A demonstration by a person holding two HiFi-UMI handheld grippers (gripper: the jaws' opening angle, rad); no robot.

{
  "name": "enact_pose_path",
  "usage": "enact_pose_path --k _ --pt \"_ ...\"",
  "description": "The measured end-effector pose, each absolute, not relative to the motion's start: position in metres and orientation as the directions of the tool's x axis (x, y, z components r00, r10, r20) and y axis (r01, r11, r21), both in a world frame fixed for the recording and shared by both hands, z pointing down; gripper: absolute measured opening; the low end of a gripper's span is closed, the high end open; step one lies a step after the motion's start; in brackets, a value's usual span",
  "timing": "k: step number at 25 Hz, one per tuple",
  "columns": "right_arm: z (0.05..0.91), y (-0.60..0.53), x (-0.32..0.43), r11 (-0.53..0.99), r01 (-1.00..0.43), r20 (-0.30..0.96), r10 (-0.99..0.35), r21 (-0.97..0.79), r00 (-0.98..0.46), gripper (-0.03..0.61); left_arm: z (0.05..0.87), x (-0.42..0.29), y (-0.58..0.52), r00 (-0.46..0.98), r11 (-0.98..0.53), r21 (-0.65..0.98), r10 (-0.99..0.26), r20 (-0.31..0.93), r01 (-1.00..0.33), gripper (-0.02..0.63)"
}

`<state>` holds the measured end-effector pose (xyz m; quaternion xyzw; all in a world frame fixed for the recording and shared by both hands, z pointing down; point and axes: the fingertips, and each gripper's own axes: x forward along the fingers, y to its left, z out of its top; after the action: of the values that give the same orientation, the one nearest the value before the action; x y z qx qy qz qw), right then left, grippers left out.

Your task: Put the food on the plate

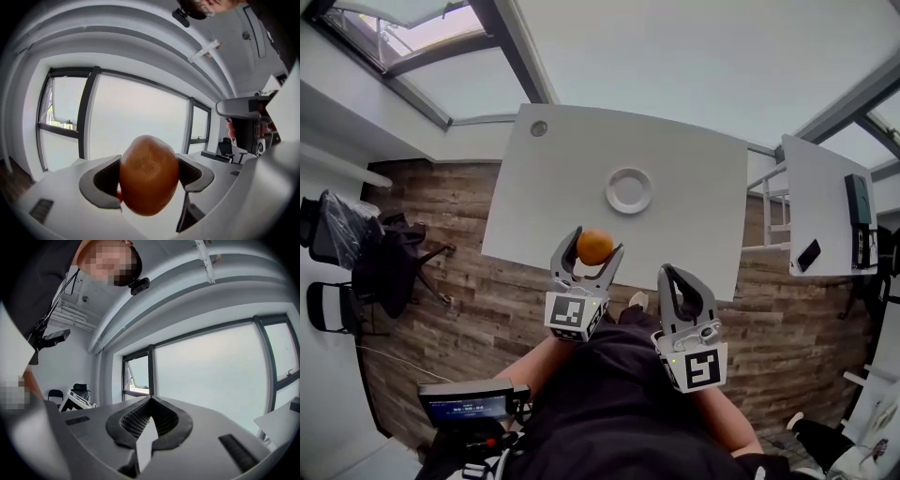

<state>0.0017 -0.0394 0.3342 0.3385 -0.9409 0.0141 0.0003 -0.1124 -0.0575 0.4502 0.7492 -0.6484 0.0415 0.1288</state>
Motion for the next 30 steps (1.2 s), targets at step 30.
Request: enact_pose_path --k 30 --pt "0.359 -0.112 0.005 0.708 -0.705 0.07 -0.702 -0.048 -0.709 0.005 0.572 -0.121 -0.161 0.231 -0.238 0.045 -0.85 0.474 -0.97 0.341"
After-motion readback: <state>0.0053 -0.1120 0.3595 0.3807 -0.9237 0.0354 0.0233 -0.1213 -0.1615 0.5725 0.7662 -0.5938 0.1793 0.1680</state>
